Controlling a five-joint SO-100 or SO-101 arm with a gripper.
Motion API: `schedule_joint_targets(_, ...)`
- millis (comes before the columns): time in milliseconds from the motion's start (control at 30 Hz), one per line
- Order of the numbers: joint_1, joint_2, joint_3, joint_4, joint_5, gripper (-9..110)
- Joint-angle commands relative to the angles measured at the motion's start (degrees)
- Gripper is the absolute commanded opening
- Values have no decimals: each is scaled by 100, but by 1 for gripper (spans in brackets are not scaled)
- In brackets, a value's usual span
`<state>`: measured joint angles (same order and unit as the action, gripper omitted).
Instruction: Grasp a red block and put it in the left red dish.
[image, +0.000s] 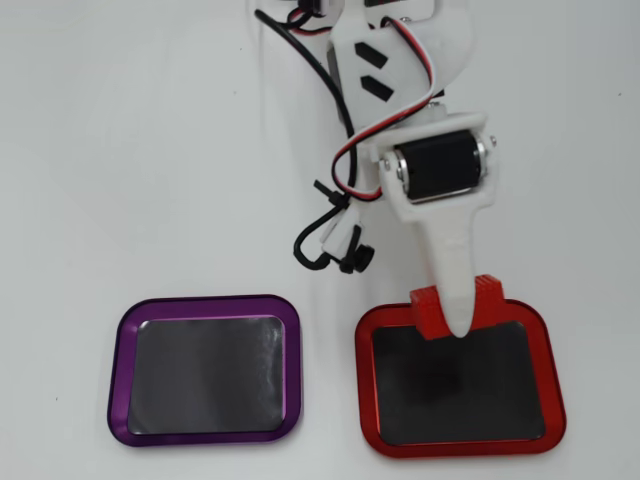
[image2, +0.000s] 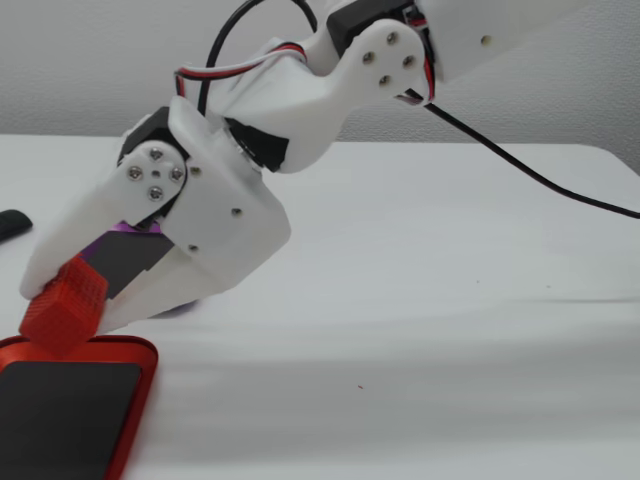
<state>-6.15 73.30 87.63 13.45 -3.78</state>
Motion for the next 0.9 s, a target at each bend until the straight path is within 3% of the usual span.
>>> schedule_joint_targets(0, -53, 35, -352, -88, 53, 0)
schedule_joint_targets(367, -62, 26, -396, -97, 62, 0)
schedule_joint_targets(633, -62, 79, -378, -97, 53, 10)
schedule_joint_targets(867, -53, 79, -369, -97, 53, 12)
